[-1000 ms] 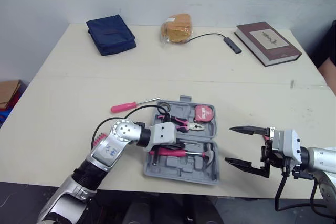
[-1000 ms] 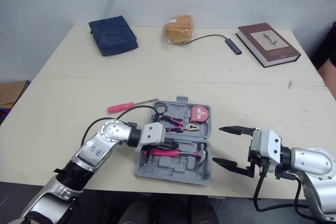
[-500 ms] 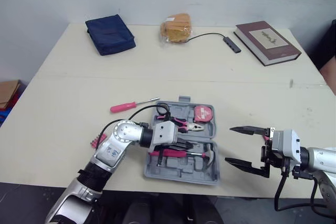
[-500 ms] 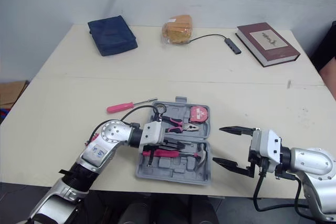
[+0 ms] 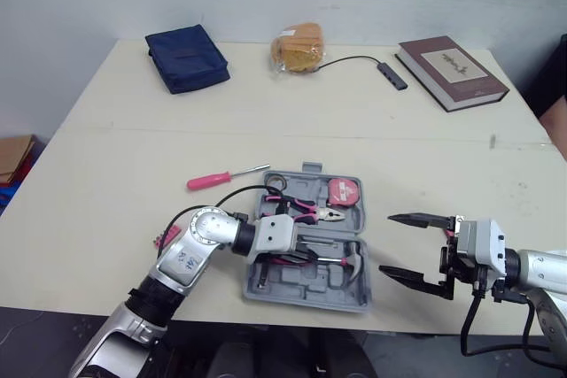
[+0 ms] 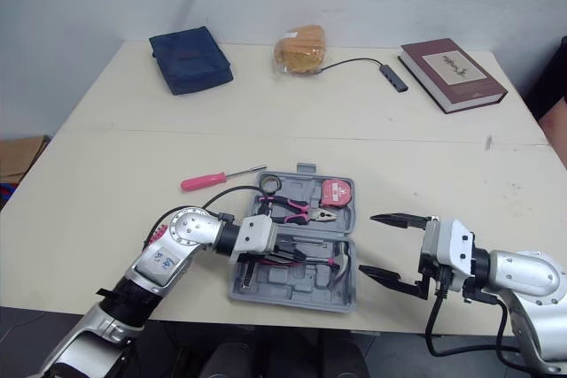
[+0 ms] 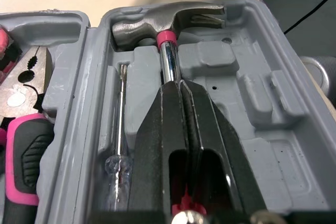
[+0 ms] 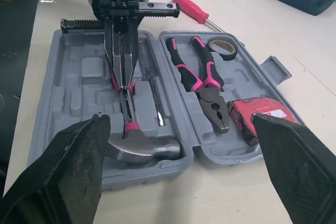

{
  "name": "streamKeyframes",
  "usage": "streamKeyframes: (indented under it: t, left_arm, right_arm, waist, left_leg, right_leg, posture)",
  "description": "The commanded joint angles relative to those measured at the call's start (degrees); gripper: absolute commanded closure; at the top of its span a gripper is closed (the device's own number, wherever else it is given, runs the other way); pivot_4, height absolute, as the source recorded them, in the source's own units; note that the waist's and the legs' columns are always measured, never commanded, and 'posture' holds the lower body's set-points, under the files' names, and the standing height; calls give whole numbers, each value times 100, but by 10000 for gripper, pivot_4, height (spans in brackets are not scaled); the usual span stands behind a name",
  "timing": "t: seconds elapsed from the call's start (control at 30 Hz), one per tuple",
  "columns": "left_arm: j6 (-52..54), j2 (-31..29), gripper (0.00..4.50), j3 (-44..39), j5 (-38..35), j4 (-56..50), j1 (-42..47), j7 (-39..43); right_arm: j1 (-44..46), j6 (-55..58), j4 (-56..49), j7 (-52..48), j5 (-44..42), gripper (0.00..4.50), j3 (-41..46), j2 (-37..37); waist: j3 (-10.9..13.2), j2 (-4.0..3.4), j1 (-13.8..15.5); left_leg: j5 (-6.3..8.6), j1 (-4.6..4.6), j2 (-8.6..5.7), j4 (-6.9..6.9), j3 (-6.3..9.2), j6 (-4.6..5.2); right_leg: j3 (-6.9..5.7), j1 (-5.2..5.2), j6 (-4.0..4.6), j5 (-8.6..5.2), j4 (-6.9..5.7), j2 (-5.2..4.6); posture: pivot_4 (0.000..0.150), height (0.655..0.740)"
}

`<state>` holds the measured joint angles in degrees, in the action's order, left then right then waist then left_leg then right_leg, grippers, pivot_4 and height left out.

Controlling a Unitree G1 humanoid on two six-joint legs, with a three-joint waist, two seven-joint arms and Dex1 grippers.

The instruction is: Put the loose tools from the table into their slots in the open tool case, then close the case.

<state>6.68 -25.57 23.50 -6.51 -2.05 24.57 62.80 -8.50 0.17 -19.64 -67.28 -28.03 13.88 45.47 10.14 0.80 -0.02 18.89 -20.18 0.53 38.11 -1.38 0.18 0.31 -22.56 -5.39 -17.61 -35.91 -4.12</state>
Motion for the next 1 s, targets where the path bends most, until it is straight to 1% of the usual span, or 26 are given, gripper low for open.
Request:
streamKeyframes:
  t: [0.03,0.13,0.2,0.33,0.43,0.53,0.73,0.87,0.9,0.97,1.0]
  left_arm:
    - [204,-70,44857,116,265,103,-8,-91]
    - [282,-123,44857,178,311,112,-15,-69]
    - [353,-166,44857,255,567,208,8,-245]
    - [757,-132,44857,465,664,313,141,-248]
    - [704,-179,44857,818,960,492,243,-165]
    - [590,-145,44857,950,1068,647,286,-149]
    - [322,93,44857,828,995,727,218,-382]
    - [-260,206,44857,479,735,895,161,-482]
    - [-540,277,44857,336,539,899,135,-421]
    - [-401,544,44857,-109,48,789,123,-579]
    - [-439,577,44857,-233,-135,725,135,-481]
  right_arm:
    - [17,-63,-27,36,-13,0,21,-26]
    - [22,-60,-27,50,-5,0,20,-31]
    - [-15,-60,-39,89,10,0,45,-42]
    - [-52,-21,-31,263,12,0,186,-45]
    - [-86,-3,-17,332,21,0,183,-32]
    - [-118,11,-41,399,26,0,190,-15]
    - [-225,-70,29,430,69,0,326,26]
    - [-193,-119,81,424,104,0,340,21]
    - [-185,-129,85,423,107,0,337,12]
    - [-173,-143,93,419,115,0,329,0]
    - [-165,-142,95,419,117,0,326,-5]
  waist:
    - [0,0,0]
    - [-1,-1,-2]
    - [-1,-1,-1]
    - [-14,-6,0]
    - [-17,-5,3]
    - [-27,-8,4]
    - [-52,-1,18]
    - [-52,-1,16]
    - [-52,-1,15]
    - [-51,-4,12]
    - [-45,-3,6]
  left_leg:
    - [0,1,0,0,0,0]
    - [0,3,0,0,0,0]
    - [0,4,0,0,1,0]
    - [0,8,-1,0,2,0]
    - [0,9,-2,0,3,1]
    - [1,9,-2,-3,3,1]
    - [2,10,-2,-3,6,4]
    - [4,9,-3,-4,8,6]
    - [4,9,-3,-4,8,6]
    - [4,9,-3,-4,8,6]
    - [4,6,-3,-4,8,6]
  right_leg:
    - [0,1,0,0,0,0]
    - [0,4,0,0,0,-1]
    - [0,5,0,0,0,-1]
    - [-1,13,0,0,2,-3]
    - [-2,14,0,0,2,-3]
    - [-1,15,0,0,6,-4]
    - [-3,20,0,0,12,-9]
    - [-4,19,0,0,16,-12]
    - [-5,19,0,0,15,-12]
    - [-6,18,0,0,15,-14]
    - [-6,15,0,0,15,-16]
  posture:
    - [1500,7400]
    - [1500,7400]
    - [1500,7400]
    - [1500,7400]
    - [1500,7400]
    - [1500,7400]
    - [1500,7400]
    - [1500,7400]
    - [1500,7400]
    - [1500,7400]
    - [1500,7400]
